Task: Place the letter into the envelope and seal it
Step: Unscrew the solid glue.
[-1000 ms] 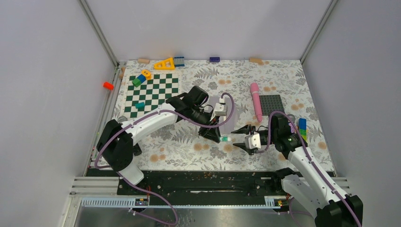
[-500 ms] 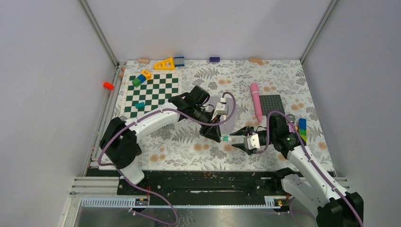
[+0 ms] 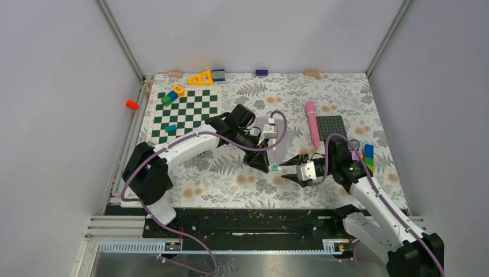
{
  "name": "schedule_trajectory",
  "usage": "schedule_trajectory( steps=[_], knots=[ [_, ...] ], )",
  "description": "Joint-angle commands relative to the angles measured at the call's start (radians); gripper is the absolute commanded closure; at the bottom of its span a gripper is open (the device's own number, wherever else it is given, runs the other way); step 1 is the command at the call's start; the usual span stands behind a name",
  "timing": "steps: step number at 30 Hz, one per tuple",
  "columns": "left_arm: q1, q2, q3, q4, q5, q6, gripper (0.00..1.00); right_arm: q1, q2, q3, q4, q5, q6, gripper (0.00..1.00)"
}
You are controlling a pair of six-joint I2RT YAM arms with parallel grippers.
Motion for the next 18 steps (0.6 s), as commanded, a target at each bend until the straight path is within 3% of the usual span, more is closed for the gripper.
schedule_trajectory(
  steps=[1, 9, 14, 16, 18],
  knots=[
    [0.004, -0.004, 0.035, 0.045, 0.042, 0.002, 1.00, 0.018, 0.006, 0.028, 0.054, -0.033, 0.062, 0.52],
    [0.005, -0.012, 0.033, 0.045, 0.041, 0.002, 1.00, 0.031, 0.023, 0.009, 0.179, -0.006, 0.187, 0.59],
    [0.007, -0.037, 0.020, 0.065, 0.027, -0.004, 1.00, 0.033, 0.028, 0.006, 0.210, -0.006, 0.252, 0.70],
    [0.010, -0.054, 0.013, 0.078, 0.019, -0.010, 1.00, 0.034, 0.028, 0.006, 0.212, -0.010, 0.266, 0.67],
    [0.017, -0.065, 0.004, 0.093, 0.020, -0.018, 1.00, 0.033, 0.027, 0.001, 0.210, -0.012, 0.271, 0.58]
  ],
)
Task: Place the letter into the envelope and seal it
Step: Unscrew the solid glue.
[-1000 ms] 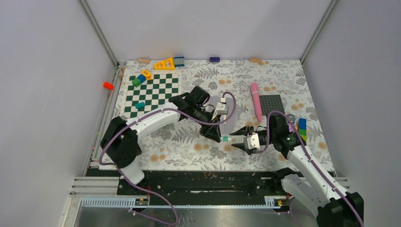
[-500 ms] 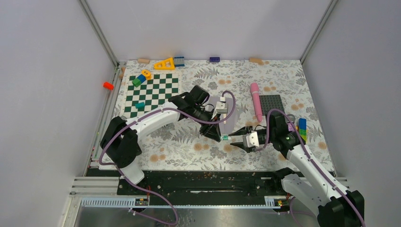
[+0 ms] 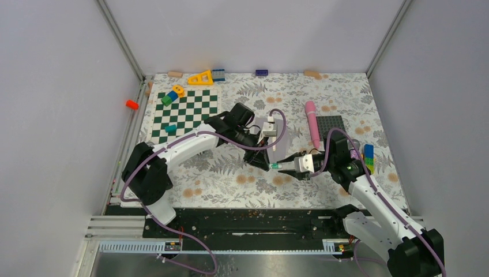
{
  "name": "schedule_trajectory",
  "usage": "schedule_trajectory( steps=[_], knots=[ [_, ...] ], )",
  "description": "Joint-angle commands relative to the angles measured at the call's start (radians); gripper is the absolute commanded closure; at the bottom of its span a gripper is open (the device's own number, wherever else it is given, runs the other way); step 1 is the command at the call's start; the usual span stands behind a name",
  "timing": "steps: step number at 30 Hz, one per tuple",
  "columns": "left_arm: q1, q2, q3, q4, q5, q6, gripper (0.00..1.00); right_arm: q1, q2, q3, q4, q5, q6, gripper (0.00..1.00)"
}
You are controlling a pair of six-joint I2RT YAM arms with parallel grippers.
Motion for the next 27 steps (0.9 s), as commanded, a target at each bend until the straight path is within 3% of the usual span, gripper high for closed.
schedule_trajectory(
  steps=[1, 17, 21, 27],
  knots=[
    [0.013, -0.068, 0.002, 0.080, 0.023, -0.016, 1.00, 0.010, 0.001, 0.001, 0.047, -0.020, 0.051, 0.55],
    [0.027, -0.082, -0.016, 0.088, 0.041, -0.013, 1.00, 0.010, 0.004, 0.000, 0.100, 0.025, 0.107, 0.58],
    [0.028, -0.088, -0.018, 0.089, 0.041, -0.011, 1.00, 0.010, 0.003, -0.006, 0.113, 0.036, 0.118, 0.53],
    [0.032, -0.089, -0.020, 0.090, 0.043, -0.011, 1.00, 0.009, -0.009, 0.005, 0.119, 0.052, 0.149, 0.52]
  ],
)
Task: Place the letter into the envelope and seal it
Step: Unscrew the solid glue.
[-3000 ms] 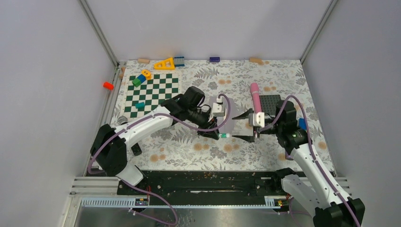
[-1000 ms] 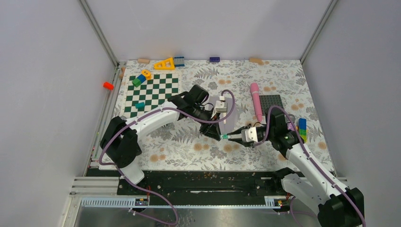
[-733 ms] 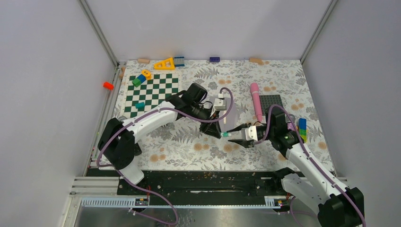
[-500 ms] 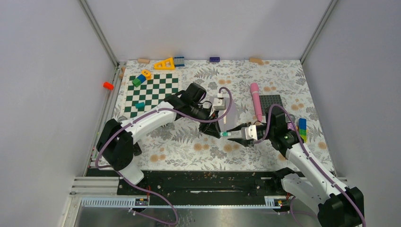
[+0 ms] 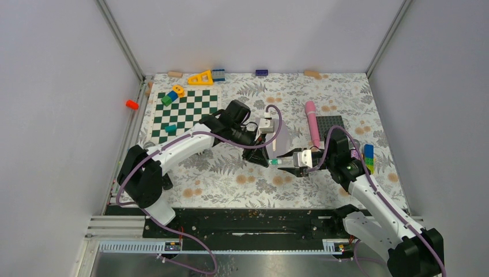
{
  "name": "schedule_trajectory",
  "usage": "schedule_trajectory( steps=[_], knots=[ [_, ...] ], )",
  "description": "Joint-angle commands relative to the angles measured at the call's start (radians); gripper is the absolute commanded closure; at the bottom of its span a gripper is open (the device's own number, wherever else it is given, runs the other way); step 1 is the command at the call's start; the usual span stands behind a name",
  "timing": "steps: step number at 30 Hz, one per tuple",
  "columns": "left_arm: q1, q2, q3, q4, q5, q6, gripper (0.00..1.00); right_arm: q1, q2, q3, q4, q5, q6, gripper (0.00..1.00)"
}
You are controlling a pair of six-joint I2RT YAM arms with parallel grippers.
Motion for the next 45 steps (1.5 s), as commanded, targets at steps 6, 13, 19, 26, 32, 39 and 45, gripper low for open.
schedule_trajectory(
  steps=[6, 13, 19, 26, 32, 39, 45],
  knots=[
    [0.010, -0.046, -0.010, 0.040, 0.039, 0.010, 1.00, 0.008, -0.020, 0.011, 0.028, 0.016, 0.043, 0.53],
    [0.012, -0.045, -0.013, 0.040, 0.032, 0.012, 1.00, 0.005, -0.028, 0.023, 0.027, 0.016, 0.063, 0.55],
    [0.013, -0.046, -0.013, 0.040, 0.031, 0.012, 1.00, -0.001, -0.030, 0.028, 0.028, 0.013, 0.075, 0.57],
    [0.013, -0.050, -0.012, 0.040, 0.034, 0.010, 1.00, -0.002, -0.019, 0.026, 0.028, -0.003, 0.080, 0.66],
    [0.013, -0.058, -0.013, 0.040, 0.012, 0.016, 1.00, -0.002, -0.002, 0.043, 0.028, -0.021, 0.141, 0.77],
    [0.013, -0.122, -0.030, 0.065, -0.078, 0.026, 1.00, -0.002, 0.058, 0.108, 0.026, -0.046, 0.441, 0.76],
    [0.007, -0.183, -0.056, 0.104, -0.152, 0.027, 1.00, -0.001, 0.099, 0.169, 0.051, -0.067, 0.782, 0.72]
  ],
)
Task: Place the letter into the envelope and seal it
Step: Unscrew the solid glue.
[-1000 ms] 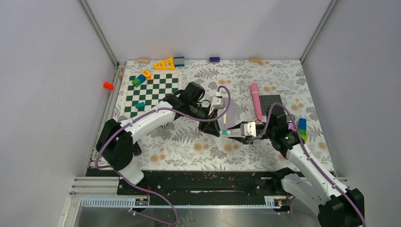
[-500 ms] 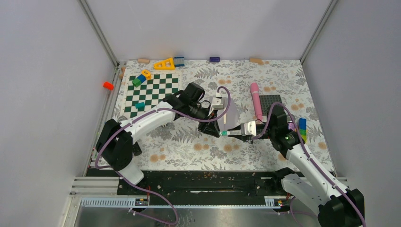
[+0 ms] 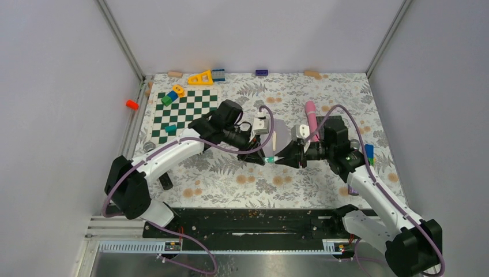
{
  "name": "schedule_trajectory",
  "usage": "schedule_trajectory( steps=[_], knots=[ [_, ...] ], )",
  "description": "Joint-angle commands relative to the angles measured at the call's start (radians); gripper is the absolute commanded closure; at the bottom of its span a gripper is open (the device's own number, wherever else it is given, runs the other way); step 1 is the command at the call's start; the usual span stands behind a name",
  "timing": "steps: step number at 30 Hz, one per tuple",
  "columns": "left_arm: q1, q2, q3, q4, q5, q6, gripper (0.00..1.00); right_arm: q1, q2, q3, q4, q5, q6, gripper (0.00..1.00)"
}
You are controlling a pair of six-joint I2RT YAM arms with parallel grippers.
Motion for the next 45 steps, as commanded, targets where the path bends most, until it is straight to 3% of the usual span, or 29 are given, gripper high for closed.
schedule_trajectory(
  steps=[1, 6, 13, 18, 21, 23, 27, 32, 34, 37, 41, 45],
  knots=[
    [-0.002, -0.077, -0.013, 0.100, -0.092, 0.025, 1.00, 0.001, 0.031, 0.072, 0.039, -0.049, 0.378, 0.71],
    [-0.022, -0.108, -0.033, 0.130, -0.172, 0.024, 1.00, 0.001, 0.105, 0.100, 0.115, -0.029, 0.738, 0.70],
    [-0.042, -0.126, -0.046, 0.161, -0.305, 0.018, 1.00, -0.020, 0.161, 0.128, 0.123, 0.003, 0.995, 0.64],
    [-0.048, -0.119, -0.049, 0.181, -0.353, 0.009, 1.00, -0.082, 0.177, 0.093, 0.355, 0.005, 1.360, 0.62],
    [-0.048, -0.112, -0.048, 0.181, -0.347, 0.002, 1.00, -0.085, 0.154, 0.104, 0.340, -0.001, 1.364, 0.60],
    [-0.048, -0.111, -0.049, 0.182, -0.323, 0.000, 1.00, -0.087, 0.134, 0.113, 0.290, -0.016, 1.276, 0.56],
    [-0.045, -0.104, -0.047, 0.165, -0.243, 0.001, 1.00, -0.087, 0.099, 0.140, 0.160, -0.093, 0.937, 0.48],
    [-0.043, -0.080, -0.028, 0.114, -0.097, 0.017, 1.00, -0.091, 0.054, 0.243, -0.301, -0.060, 0.177, 0.32],
    [-0.043, -0.056, -0.014, 0.085, -0.029, 0.028, 1.00, -0.091, 0.025, 0.255, -0.402, -0.029, -0.118, 0.26],
    [-0.042, -0.007, 0.019, 0.021, 0.048, 0.048, 1.00, -0.090, -0.032, 0.220, -0.424, -0.005, -0.409, 0.25],
    [-0.040, 0.054, 0.057, -0.050, 0.131, 0.073, 1.00, -0.090, -0.047, 0.205, -0.594, -0.046, -0.840, 0.26],
    [-0.038, 0.088, 0.075, -0.071, 0.166, 0.070, 1.00, -0.086, -0.073, 0.151, -0.667, -0.101, -1.014, 0.25]
  ],
)
